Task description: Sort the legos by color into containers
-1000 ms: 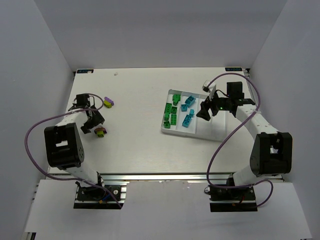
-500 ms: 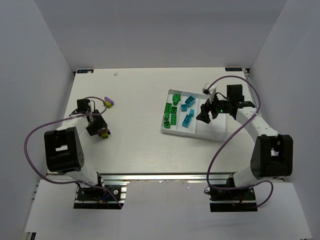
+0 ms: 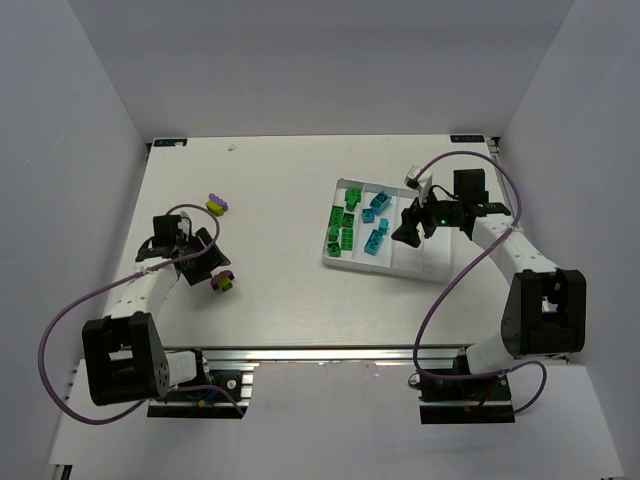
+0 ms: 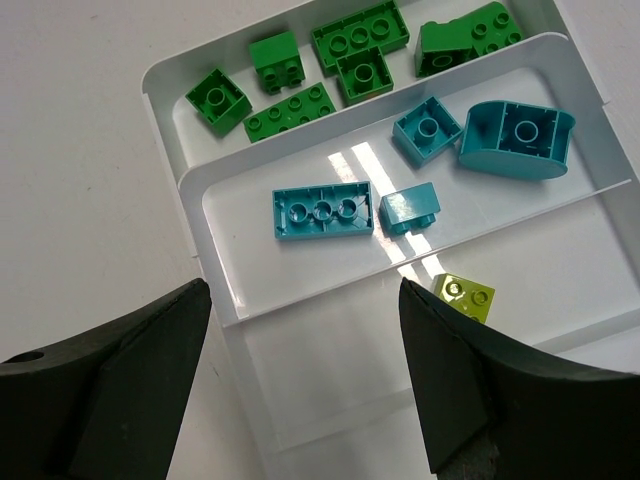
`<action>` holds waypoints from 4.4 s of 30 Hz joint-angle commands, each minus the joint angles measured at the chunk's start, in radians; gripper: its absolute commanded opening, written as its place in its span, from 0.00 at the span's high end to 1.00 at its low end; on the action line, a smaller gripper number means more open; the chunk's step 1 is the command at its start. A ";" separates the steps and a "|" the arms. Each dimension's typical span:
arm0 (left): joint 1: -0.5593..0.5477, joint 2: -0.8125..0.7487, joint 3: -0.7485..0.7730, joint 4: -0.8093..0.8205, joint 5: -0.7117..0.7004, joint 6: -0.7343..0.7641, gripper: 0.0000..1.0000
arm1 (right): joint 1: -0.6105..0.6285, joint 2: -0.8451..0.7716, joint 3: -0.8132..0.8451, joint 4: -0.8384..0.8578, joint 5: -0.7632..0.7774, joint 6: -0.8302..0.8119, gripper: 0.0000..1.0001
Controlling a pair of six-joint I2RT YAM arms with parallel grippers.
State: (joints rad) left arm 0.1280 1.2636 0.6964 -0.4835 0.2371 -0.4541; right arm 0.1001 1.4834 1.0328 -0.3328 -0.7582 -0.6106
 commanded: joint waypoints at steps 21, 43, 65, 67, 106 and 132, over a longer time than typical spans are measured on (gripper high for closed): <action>-0.166 0.063 0.227 -0.183 -0.219 0.084 0.15 | -0.003 -0.074 0.000 -0.012 -0.043 -0.002 0.19; -0.192 0.212 0.219 -0.276 -0.277 -0.020 0.02 | -0.003 -0.077 -0.027 0.001 -0.043 0.000 0.19; -0.215 0.341 0.256 -0.277 -0.367 -0.169 0.11 | -0.004 -0.092 -0.045 0.014 -0.043 -0.002 0.19; -0.215 0.347 0.253 -0.273 -0.375 -0.170 0.12 | -0.005 -0.097 -0.046 0.015 -0.043 -0.003 0.19; -0.628 0.281 0.377 0.292 -0.030 -0.799 0.76 | 0.446 0.084 0.187 0.159 0.204 1.126 0.15; -0.657 0.315 0.419 0.344 0.038 -0.833 0.76 | 0.475 0.190 0.239 0.245 0.301 1.042 0.30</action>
State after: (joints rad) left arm -0.5232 1.6028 1.0946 -0.1562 0.2558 -1.2831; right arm 0.5743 1.6527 1.2091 -0.1532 -0.4713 0.4614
